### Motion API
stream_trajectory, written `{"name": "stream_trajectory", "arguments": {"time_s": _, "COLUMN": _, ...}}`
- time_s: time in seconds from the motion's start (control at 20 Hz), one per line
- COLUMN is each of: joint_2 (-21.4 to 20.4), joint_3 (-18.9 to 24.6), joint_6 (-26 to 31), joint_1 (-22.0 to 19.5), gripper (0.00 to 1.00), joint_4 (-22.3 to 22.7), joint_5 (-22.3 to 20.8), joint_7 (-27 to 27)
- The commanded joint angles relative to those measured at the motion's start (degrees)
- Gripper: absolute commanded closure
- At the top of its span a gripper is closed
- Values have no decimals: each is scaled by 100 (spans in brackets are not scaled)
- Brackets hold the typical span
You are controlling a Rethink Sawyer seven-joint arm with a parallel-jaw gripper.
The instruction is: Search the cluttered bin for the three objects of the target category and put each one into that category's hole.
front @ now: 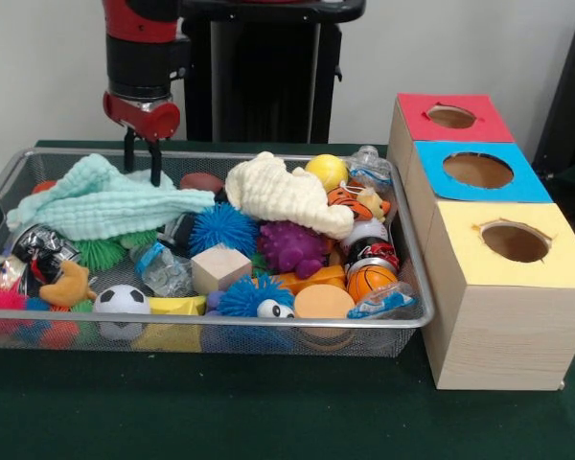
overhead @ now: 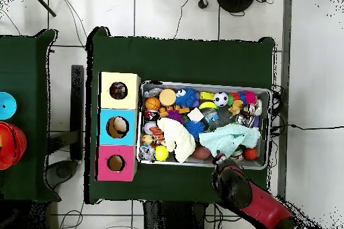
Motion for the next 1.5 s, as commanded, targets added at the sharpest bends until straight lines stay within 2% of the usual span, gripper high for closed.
{"name": "stream_trajectory", "arguments": {"time_s": 0.05, "joint_2": 81, "joint_3": 103, "joint_6": 1144, "joint_1": -159, "gripper": 0, "joint_4": -650, "joint_5": -472, "joint_7": -328}}
{"name": "stream_trajectory", "arguments": {"time_s": 0.3, "joint_2": -144, "joint_3": 154, "joint_6": 1286, "joint_1": -154, "gripper": 0, "joint_4": -753, "joint_5": -610, "joint_7": -287}}
{"name": "stream_trajectory", "arguments": {"time_s": 0.5, "joint_2": 115, "joint_3": 229, "joint_6": 1029, "joint_1": -242, "gripper": 0, "joint_4": -975, "joint_5": -772, "joint_7": -197}}
{"name": "stream_trajectory", "arguments": {"time_s": 0.65, "joint_2": 146, "joint_3": 350, "joint_6": 887, "joint_1": -362, "gripper": 0, "joint_4": -1054, "joint_5": -958, "joint_7": -157}}
{"name": "stream_trajectory", "arguments": {"time_s": 0.7, "joint_2": 150, "joint_3": 410, "joint_6": 834, "joint_1": -415, "gripper": 100, "joint_4": -1073, "joint_5": -1051, "joint_7": -130}}
{"name": "stream_trajectory", "arguments": {"time_s": 1.1, "joint_2": 32, "joint_3": 353, "joint_6": 496, "joint_1": -332, "gripper": 100, "joint_4": -1082, "joint_5": -1255, "joint_7": 92}}
{"name": "stream_trajectory", "arguments": {"time_s": 1.35, "joint_2": 133, "joint_3": 231, "joint_6": 218, "joint_1": -215, "gripper": 100, "joint_4": -1031, "joint_5": -1366, "joint_7": 274}}
{"name": "stream_trajectory", "arguments": {"time_s": 1.5, "joint_2": 79, "joint_3": 275, "joint_6": 266, "joint_1": -264, "gripper": 100, "joint_4": -981, "joint_5": -1428, "joint_7": 292}}
